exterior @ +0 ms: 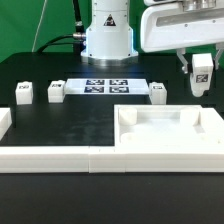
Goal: Assemble one leg
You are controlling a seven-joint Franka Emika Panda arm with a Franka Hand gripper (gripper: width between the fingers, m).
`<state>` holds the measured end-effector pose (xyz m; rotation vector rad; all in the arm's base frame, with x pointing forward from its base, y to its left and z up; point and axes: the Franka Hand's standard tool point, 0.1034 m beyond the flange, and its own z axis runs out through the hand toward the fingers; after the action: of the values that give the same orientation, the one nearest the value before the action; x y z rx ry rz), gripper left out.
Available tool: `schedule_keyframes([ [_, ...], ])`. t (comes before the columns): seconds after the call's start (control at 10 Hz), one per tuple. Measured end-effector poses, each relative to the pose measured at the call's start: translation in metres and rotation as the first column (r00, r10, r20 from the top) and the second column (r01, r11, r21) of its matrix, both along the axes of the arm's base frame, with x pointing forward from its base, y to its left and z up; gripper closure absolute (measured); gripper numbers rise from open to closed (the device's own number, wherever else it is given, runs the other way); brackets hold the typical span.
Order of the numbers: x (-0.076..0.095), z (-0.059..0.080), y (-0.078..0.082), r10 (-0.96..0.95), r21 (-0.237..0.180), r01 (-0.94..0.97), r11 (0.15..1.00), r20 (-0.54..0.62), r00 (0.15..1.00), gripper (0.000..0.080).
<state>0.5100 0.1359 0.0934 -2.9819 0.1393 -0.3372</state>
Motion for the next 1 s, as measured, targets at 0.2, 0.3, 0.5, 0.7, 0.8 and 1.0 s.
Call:
schedule_keyframes([
  [0.2,0.014,0.010,0.005,0.019,-0.001,-0.019,1.000,0.135,0.991,0.0511],
  [0.3,0.012,0.012,0.007,0.043,-0.009,-0.043,0.999,0.139,0.989,0.0511],
  [0.5,0.012,0.010,0.005,0.033,-0.006,-0.033,0.999,0.134,0.990,0.0511],
  [0.7,0.012,0.010,0.005,0.036,-0.007,-0.035,0.999,0.134,0.990,0.0511],
  [0.8,0.016,0.006,0.000,0.091,-0.034,-0.087,0.996,0.139,0.986,0.0511],
  [1.0,0.040,0.002,-0.019,0.137,-0.074,-0.126,0.989,0.159,0.978,0.0511],
])
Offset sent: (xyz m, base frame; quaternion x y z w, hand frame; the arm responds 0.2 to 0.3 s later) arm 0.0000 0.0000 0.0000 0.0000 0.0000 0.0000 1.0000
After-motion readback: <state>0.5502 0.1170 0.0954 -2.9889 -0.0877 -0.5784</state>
